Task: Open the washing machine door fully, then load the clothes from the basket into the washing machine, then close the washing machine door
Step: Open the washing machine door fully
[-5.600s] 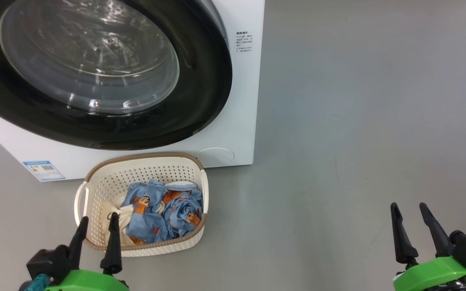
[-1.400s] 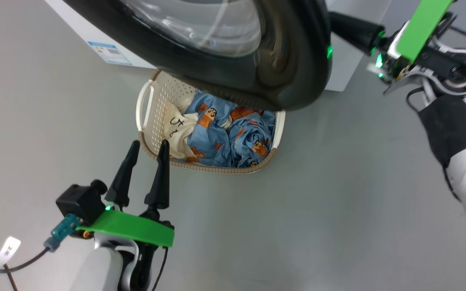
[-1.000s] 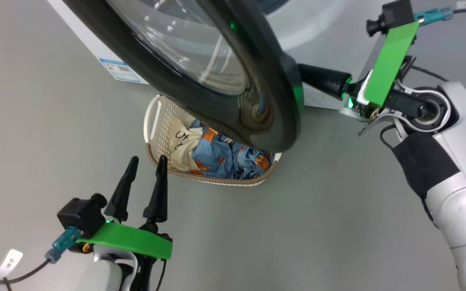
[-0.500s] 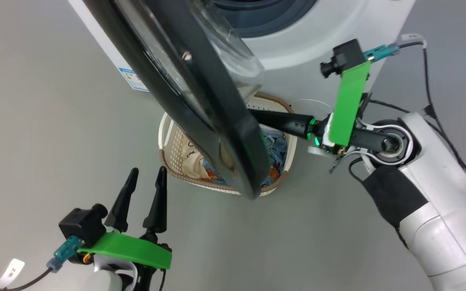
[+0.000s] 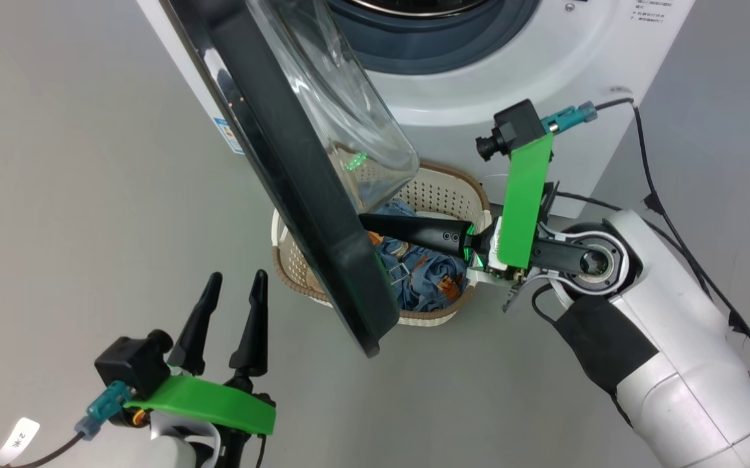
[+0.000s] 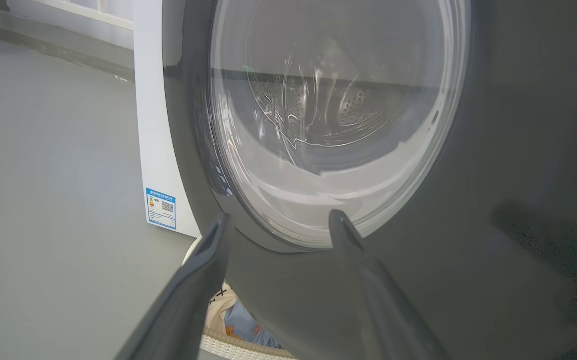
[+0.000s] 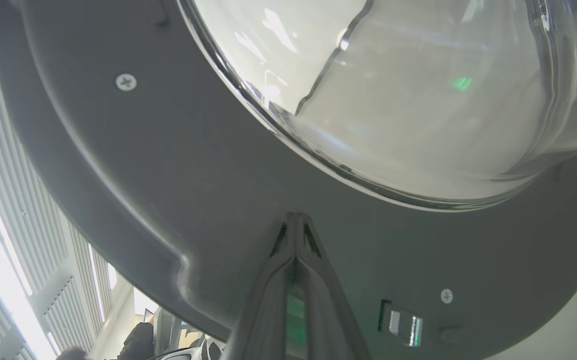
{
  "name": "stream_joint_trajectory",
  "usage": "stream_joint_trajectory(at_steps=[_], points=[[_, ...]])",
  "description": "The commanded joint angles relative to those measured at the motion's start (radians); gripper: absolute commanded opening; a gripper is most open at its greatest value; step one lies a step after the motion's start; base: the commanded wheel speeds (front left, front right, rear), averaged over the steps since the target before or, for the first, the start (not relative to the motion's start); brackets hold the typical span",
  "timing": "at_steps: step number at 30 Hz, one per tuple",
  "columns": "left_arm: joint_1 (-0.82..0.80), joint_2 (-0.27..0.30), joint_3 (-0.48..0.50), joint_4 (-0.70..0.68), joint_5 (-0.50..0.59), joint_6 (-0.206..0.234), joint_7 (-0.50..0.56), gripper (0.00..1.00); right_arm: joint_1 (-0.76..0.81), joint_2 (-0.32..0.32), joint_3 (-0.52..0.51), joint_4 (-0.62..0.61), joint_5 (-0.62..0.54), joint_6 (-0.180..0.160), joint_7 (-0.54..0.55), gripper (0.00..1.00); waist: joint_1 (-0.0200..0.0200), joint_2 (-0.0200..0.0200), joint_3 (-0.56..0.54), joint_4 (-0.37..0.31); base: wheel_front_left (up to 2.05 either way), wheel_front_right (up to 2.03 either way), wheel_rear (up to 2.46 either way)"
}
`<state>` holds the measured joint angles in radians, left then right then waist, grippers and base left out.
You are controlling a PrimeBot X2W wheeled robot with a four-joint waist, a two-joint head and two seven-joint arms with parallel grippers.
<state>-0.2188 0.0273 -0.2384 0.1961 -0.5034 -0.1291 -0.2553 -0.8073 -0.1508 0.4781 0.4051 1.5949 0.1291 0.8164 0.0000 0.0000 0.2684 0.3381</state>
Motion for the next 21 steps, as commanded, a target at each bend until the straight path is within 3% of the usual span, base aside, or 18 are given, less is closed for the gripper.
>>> stream_joint_trajectory(at_steps=[1, 2, 3, 6, 21], points=[[0.009, 0.023, 0.037, -0.017, 0.014, -0.002, -0.006, 1.0, 0.025, 0.037, 0.016, -0.029, -0.005, 0.002, -0.005, 0.0, 0.0, 0.0, -0.005, 0.0, 0.0, 0.0, 0.0], [0.008, 0.023, 0.037, -0.016, 0.015, -0.002, -0.006, 1.0, 0.028, 0.034, 0.013, -0.028, -0.01, 0.002, -0.012, 0.0, 0.0, 0.0, -0.007, -0.001, 0.0, 0.0, 0.0], [0.007, 0.023, 0.035, -0.017, 0.016, -0.002, -0.006, 1.0, 0.031, 0.031, 0.01, -0.026, -0.015, 0.002, -0.02, 0.07, 0.0, 0.0, -0.009, -0.003, 0.0, 0.0, 0.0], [0.005, 0.023, 0.036, -0.012, 0.021, -0.002, -0.006, 1.0, 0.041, 0.019, 0.002, -0.031, -0.033, 0.002, -0.047, 1.0, 0.0, 0.0, -0.017, -0.013, 0.0, 0.0, 0.0], [-0.002, 0.023, 0.092, 0.03, 0.045, -0.002, -0.006, 1.0, 0.192, -0.107, -0.017, -0.078, -0.103, 0.002, -0.231, 1.0, 0.0, 0.0, -0.058, -0.107, 0.0, 0.0, 0.0]])
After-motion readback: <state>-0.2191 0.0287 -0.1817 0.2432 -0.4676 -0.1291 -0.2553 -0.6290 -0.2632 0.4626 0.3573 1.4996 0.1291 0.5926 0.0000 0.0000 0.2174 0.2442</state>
